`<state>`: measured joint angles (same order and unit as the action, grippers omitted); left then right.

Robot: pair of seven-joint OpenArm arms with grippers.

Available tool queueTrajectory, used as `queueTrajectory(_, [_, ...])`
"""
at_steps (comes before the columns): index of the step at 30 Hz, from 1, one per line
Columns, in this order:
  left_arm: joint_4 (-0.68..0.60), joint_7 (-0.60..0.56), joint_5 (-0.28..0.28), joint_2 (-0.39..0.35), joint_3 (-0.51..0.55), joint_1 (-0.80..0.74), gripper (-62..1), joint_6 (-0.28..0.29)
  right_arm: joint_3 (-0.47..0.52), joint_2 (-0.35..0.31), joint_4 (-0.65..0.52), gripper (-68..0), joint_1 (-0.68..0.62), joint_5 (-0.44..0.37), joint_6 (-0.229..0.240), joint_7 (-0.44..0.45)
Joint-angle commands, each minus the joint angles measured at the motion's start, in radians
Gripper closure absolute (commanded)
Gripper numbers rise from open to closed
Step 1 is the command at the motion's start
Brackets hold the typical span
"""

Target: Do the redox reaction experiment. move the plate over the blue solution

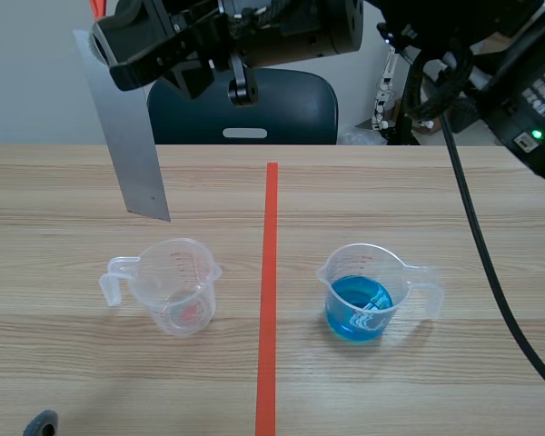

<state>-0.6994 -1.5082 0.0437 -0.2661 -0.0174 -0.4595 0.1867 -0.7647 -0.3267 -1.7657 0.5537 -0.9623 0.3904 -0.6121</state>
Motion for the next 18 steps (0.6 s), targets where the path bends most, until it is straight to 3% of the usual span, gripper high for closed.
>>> queueTrajectory(1, [-0.006, -0.046, -0.008, 0.002, 0.007, -0.003, -55.1, 0.003, 0.014, 0.006, -0.007, -0.4, 0.029, -0.014, 0.004, 0.012])
queueTrajectory(18, [-0.006, -0.046, -0.007, 0.002, 0.007, -0.003, -55.1, 0.003, 0.014, 0.005, -0.007, -0.4, 0.029, -0.014, 0.03, 0.011])
